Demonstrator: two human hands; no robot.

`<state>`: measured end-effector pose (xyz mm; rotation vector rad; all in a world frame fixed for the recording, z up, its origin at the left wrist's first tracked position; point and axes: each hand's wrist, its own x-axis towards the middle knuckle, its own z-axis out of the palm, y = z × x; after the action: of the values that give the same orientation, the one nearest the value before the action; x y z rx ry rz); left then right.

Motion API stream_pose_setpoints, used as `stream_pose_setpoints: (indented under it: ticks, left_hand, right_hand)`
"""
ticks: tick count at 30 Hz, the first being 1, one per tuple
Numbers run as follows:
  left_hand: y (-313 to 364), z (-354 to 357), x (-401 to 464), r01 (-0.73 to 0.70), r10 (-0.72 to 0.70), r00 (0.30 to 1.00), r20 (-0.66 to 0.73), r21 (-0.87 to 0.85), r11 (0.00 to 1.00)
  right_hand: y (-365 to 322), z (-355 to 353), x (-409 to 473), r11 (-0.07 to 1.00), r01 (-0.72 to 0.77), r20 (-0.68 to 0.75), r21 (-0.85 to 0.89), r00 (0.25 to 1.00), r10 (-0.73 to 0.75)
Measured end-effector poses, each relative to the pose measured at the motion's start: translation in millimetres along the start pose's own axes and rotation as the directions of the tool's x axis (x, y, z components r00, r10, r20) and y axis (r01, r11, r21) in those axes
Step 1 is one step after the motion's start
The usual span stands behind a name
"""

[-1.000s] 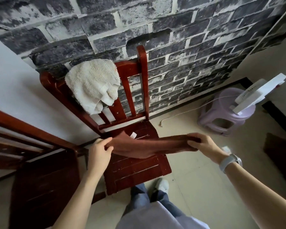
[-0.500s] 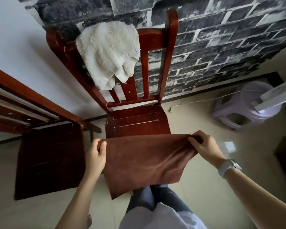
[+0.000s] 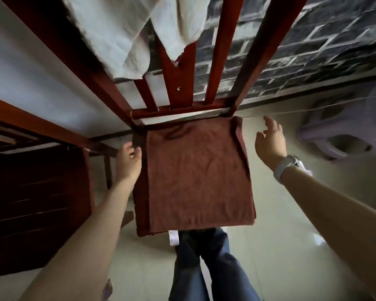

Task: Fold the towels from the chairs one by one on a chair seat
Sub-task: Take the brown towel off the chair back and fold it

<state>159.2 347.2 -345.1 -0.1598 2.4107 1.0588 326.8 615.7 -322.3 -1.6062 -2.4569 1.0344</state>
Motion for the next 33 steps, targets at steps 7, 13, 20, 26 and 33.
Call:
stream_pose_setpoints:
  ticks: [7, 13, 20, 26, 33]
  left_hand:
    - [-123.6, 31.3, -52.7, 0.243, -0.259, 0.964, 0.059, 0.198, 0.949]
    - [-177.6, 47.2, -85.3, 0.306, -0.316, 0.949, 0.0, 0.251, 0.918]
    - [-179.4, 54.7, -95.0, 0.244, -0.239, 0.969, -0.059, 0.337, 0.909]
    - [-161.8, 47.2, -100.2, 0.254, -0.272, 0.96, 0.063, 0.206, 0.945]
    - [-73.1, 5.7, -77.9, 0.283, -0.21, 0.959, 0.191, -0.587, 0.759]
  right_hand:
    - [128.1, 62.0, -83.0, 0.925, -0.376, 0.246, -0.054, 0.893, 0.377]
    - [191.5, 90.2, -129.1, 0.831, -0.552, 0.252, -0.072, 0.796, 0.55]
    - [205.2, 99.9, -137.4, 0.708, -0.694, 0.31, 0.129, 0.707, 0.636]
    - [187.5, 82.7, -129.7, 0.729, -0.672, 0.326, 0.127, 0.723, 0.609]
    - [95.0, 11.8, -87.9, 0.546, -0.419, 0.249, 0.726, 0.899, 0.361]
